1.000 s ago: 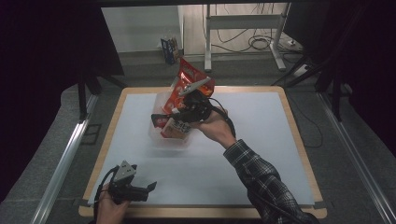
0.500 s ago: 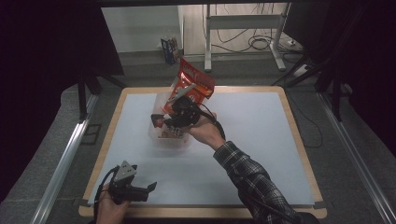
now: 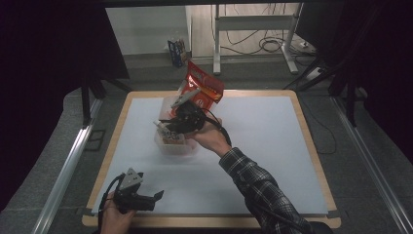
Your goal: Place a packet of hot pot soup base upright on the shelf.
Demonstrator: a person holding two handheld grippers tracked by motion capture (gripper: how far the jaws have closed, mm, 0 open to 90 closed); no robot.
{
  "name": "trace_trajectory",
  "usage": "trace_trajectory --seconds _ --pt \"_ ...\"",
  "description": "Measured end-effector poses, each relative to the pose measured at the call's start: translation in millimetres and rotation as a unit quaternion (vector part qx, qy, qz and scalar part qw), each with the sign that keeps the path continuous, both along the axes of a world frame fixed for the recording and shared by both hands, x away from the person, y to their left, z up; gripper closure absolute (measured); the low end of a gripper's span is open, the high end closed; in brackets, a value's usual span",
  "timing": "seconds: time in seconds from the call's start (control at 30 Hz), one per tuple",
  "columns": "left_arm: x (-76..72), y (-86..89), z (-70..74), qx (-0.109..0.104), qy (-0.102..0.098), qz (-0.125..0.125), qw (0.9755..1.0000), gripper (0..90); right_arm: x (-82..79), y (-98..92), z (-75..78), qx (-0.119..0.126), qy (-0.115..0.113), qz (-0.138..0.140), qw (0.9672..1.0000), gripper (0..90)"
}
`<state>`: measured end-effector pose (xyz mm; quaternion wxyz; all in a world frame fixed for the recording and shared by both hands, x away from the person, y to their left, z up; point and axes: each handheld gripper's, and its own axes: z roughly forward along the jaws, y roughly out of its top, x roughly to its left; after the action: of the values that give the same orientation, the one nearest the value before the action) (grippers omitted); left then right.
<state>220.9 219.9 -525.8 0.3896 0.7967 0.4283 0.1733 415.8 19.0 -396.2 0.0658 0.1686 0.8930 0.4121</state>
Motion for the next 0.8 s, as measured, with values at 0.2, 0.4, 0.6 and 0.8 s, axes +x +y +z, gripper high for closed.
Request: trace_trajectory --seconds 0.2,0.4,0.6,0.8 --pt "0.0 0.2 0.0 -0.001 0.000 0.000 1.0000 1.1 -0.8 0.5 0.0 -0.003 -0.004 0.000 1.0000 61.0" --pt "-0.1 0.3 0.0 -0.002 0.000 0.000 1.0000 1.1 -1.7 1.3 -1.4 -0.010 -0.011 0.003 0.9999 53.8" --pt "0.0 0.1 0.0 -0.001 0.000 0.000 1.0000 1.1 -4.2 1.5 -0.2 -0.012 -0.022 0.010 0.9997 46.3" --pt "0.0 0.1 -0.1 0.000 0.000 0.001 1.0000 1.1 -5.1 0.3 2.4 -0.011 -0.027 0.012 0.9995 39.3"
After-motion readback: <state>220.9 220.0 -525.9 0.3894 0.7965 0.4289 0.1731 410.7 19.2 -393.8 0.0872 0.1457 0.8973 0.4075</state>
